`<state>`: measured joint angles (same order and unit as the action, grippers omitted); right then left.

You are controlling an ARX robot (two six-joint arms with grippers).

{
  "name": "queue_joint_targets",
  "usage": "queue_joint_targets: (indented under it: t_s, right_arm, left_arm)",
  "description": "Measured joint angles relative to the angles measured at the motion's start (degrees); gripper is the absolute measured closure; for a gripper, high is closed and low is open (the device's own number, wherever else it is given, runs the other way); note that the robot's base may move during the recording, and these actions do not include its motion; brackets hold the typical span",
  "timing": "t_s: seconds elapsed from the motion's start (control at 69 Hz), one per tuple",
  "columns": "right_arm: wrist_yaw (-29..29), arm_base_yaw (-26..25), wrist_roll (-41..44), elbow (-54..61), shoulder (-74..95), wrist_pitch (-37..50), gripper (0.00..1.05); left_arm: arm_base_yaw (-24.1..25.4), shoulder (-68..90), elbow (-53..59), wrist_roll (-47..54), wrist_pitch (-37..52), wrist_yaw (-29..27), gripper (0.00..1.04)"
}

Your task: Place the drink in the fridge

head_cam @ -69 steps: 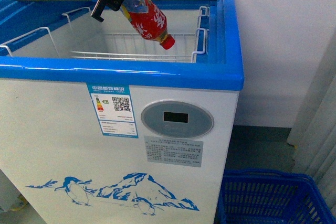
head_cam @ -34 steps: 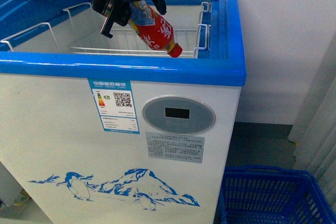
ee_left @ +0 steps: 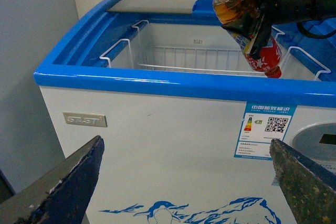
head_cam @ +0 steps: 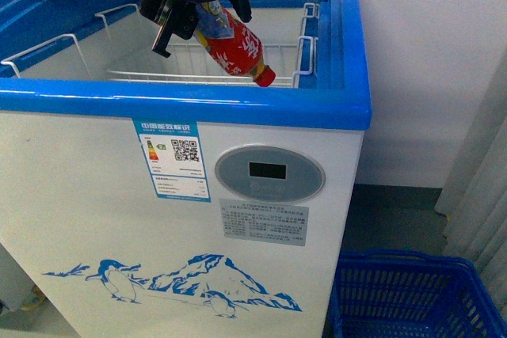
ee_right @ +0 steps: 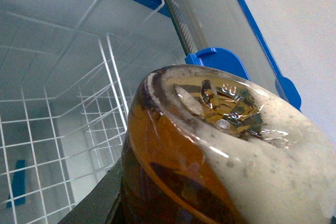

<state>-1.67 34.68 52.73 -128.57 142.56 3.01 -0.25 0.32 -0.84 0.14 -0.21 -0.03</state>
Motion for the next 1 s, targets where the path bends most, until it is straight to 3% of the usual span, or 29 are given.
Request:
queue_joint_targets:
  t_s: [0.435,0.623,0.71,1.0]
  right_arm:
    - [0.0,0.0,0.2,0.0,0.0,0.3,0.59]
    - [-0.1,0.0,1.0,0.0,0.0,0.3,0.27]
    - [-0.7,0.0,1.5,-0.2,0.0,0.3,0.06]
    - [-0.8,0.0,-0.2,0.0,-0.5,2.3,0.07]
  left_arm:
    - [0.0,0.0,0.0,0.0,0.0,0.0,0.08]
    - [0.0,0.0,0.0,0.0,0.0,0.0,0.08]
    - [0.0,0.0,0.0,0.0,0.0,0.0,0.08]
    - [0.0,0.0,0.0,0.0,0.0,0.0,0.08]
